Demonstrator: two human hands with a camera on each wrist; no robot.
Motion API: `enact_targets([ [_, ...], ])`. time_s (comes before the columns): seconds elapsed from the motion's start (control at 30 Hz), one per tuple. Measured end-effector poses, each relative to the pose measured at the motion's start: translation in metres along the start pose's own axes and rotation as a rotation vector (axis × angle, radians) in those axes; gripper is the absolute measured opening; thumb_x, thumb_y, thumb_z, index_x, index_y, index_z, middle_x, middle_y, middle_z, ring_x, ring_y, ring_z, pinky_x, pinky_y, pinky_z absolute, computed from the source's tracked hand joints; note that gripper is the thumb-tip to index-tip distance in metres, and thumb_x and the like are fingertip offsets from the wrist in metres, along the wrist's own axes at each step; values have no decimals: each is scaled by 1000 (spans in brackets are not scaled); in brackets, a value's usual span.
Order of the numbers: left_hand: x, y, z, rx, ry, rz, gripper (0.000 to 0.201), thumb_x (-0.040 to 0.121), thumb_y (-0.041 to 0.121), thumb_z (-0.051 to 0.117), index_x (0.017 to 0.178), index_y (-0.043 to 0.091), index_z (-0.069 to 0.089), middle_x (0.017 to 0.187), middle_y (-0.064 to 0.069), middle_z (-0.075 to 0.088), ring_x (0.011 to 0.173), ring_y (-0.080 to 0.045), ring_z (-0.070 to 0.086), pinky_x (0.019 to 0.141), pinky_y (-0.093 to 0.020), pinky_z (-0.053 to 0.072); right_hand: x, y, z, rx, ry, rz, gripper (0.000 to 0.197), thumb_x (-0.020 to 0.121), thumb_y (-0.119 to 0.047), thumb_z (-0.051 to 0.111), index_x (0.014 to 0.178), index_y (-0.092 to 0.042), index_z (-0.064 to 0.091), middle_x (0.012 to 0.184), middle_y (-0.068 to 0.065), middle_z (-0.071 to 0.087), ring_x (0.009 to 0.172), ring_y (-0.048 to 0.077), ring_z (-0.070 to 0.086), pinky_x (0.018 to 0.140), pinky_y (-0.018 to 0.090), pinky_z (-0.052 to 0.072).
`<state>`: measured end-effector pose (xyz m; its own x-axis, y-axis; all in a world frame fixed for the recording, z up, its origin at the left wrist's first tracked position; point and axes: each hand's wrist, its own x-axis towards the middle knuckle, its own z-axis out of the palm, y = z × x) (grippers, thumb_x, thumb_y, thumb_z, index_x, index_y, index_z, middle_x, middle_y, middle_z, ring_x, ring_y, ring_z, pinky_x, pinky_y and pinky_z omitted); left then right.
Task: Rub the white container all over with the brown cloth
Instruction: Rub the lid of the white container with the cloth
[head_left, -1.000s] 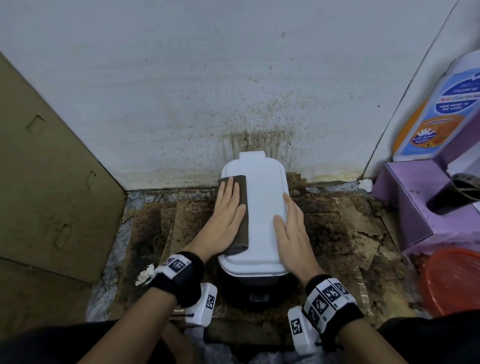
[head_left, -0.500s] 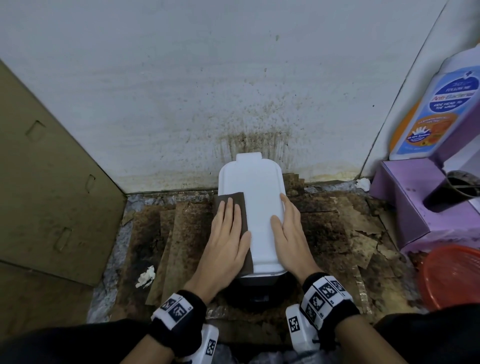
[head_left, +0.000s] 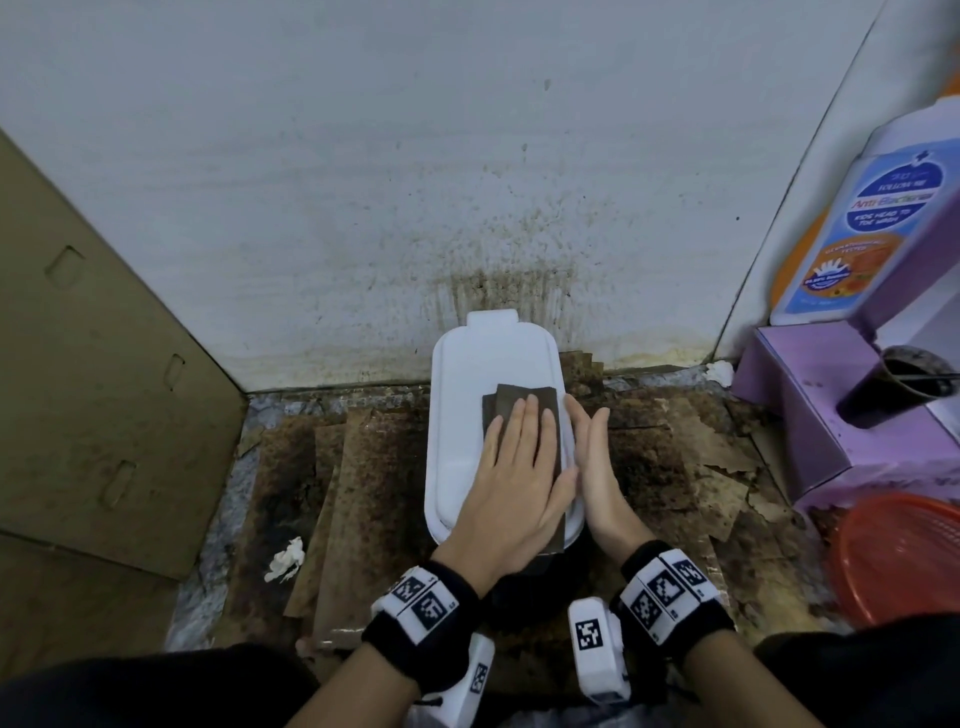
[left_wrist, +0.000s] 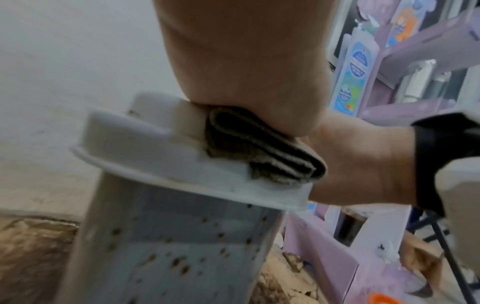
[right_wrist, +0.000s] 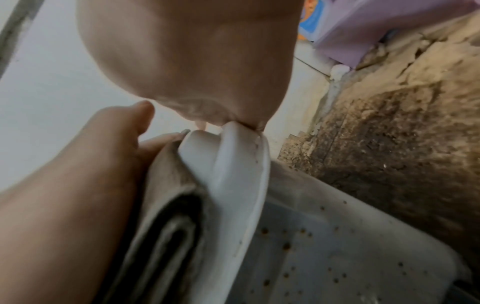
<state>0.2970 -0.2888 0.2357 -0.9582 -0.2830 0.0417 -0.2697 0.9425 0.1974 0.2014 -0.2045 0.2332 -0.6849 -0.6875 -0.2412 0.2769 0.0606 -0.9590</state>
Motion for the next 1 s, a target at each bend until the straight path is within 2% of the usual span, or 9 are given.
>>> enact_targets([
  [0.07,6,2,-3,-102,12,-3,76,108,49,-6,166,4,13,175,-14,3,163,-23,-2,132,-47,4,-2,-5,1,57,40,9,73,99,-69,12,163,-34,15,165,-13,27,143,2,37,114,23,34],
  [0.13,8,-5,-12,-350,-7,-33,64,113,44,13,167,11,8,175,-1,-4,161,-9,-11,131,-33,-8,-1,-6,0,45,39,12,71,100,-67,12,163,-35,9,167,-11,24,149,7,32,118,29,31],
  [0.2,4,-17,-18,-571,83,-79,57,115,35,31,167,14,20,173,8,9,159,0,0,129,-22,-2,1,-6,-1,-48,37,16,74,97,-74,16,163,-40,8,168,-14,21,152,7,27,123,37,27],
  [0.33,-12,-46,-11,-525,365,-195,49,110,23,47,156,9,45,162,0,44,152,-5,30,128,-27,23,-4,-7,6,-482,188,-173,61,106,-54,36,160,-30,22,163,-14,24,149,8,27,122,37,26],
  [0.4,-20,-56,-4,-484,383,-276,50,109,21,50,156,5,44,162,-3,44,153,-10,29,128,-32,26,-9,-9,14,-724,240,-352,52,108,-36,42,156,-22,30,161,-7,28,149,11,27,122,33,21],
  [0.47,-27,-61,1,-468,379,-340,52,109,23,48,158,5,39,165,-4,37,155,-12,24,127,-22,19,-13,-7,24,-919,230,-494,50,107,-28,44,154,-17,34,162,-2,28,152,12,22,122,27,14],
  [0.6,-30,-59,3,-524,367,-404,59,108,32,40,160,7,31,165,-7,32,153,-12,22,111,4,5,-19,3,41,-1025,156,-502,53,109,-33,36,157,-11,33,168,1,22,157,11,14,126,26,11],
  [0.73,-30,-60,5,-516,379,-393,57,108,29,41,160,7,32,163,-7,36,150,-11,25,109,5,6,-20,15,44,-1272,153,-498,65,108,-43,25,160,-5,26,170,11,19,159,19,12,129,37,13],
  [1.0,-31,-59,8,-547,391,-397,57,110,27,43,162,9,30,165,-6,32,152,-11,23,110,4,5,3,0,36,-1325,58,-434,71,107,-50,24,164,-10,9,172,7,-1,159,14,-6,125,28,-10],
])
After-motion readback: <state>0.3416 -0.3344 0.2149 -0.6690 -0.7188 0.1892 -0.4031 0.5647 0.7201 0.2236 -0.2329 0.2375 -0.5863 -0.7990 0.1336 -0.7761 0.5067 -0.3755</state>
